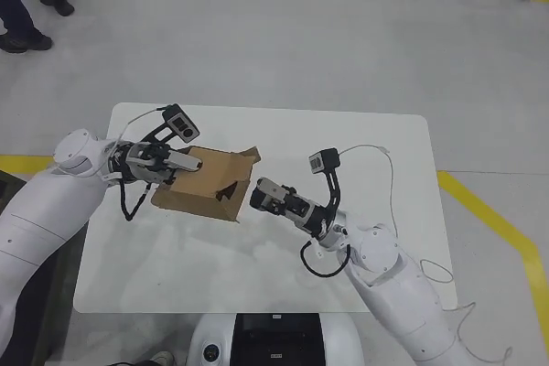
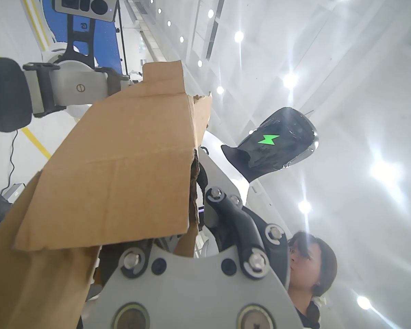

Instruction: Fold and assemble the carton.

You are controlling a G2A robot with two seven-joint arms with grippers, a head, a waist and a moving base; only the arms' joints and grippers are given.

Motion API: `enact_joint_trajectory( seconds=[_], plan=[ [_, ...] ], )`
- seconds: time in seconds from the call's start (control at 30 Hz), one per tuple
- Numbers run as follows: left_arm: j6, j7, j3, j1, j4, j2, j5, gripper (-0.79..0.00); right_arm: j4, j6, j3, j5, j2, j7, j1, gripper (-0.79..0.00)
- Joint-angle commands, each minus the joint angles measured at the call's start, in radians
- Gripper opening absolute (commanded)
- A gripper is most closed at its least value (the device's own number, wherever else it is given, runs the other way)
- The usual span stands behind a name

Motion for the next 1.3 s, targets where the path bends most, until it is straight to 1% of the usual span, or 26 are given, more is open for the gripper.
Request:
enact_joint_trajectory(
  seconds=[0.0,0.27,0.7,0.93,1.07,1.17,1.27],
  plan=[
    [-0.001,0.0,-0.01,0.009,-0.009,0.002,-0.003,-0.785,-0.005,0.004,-0.006,-0.007,0.001,0.011,-0.003,0.0],
    [0.007,0.0,-0.04,0.031,-0.026,0.005,0.002,-0.785,-0.002,0.026,-0.039,-0.039,0.0,0.042,0.007,0.0],
    [0.019,0.0,-0.066,0.047,-0.035,0.002,0.011,-0.785,0.011,0.075,-0.078,-0.092,-0.007,0.018,0.043,0.0],
    [0.024,0.0,-0.086,0.06,-0.015,0.002,0.003,-0.785,-0.012,0.012,-0.011,-0.022,-0.001,-0.019,0.02,0.0],
    [0.039,0.0,-0.094,0.07,-0.02,0.002,0.001,-0.785,-0.004,-0.031,0.043,0.003,0.003,-0.063,0.009,0.0],
    [0.058,0.0,-0.096,0.078,-0.035,0.002,0.001,-0.785,0.003,-0.073,0.057,0.031,0.0,-0.108,0.011,0.0],
    [0.072,0.0,-0.094,0.083,-0.042,0.002,0.014,-0.785,0.008,-0.125,0.052,0.058,-0.005,-0.127,0.02,0.0]
  ],
)
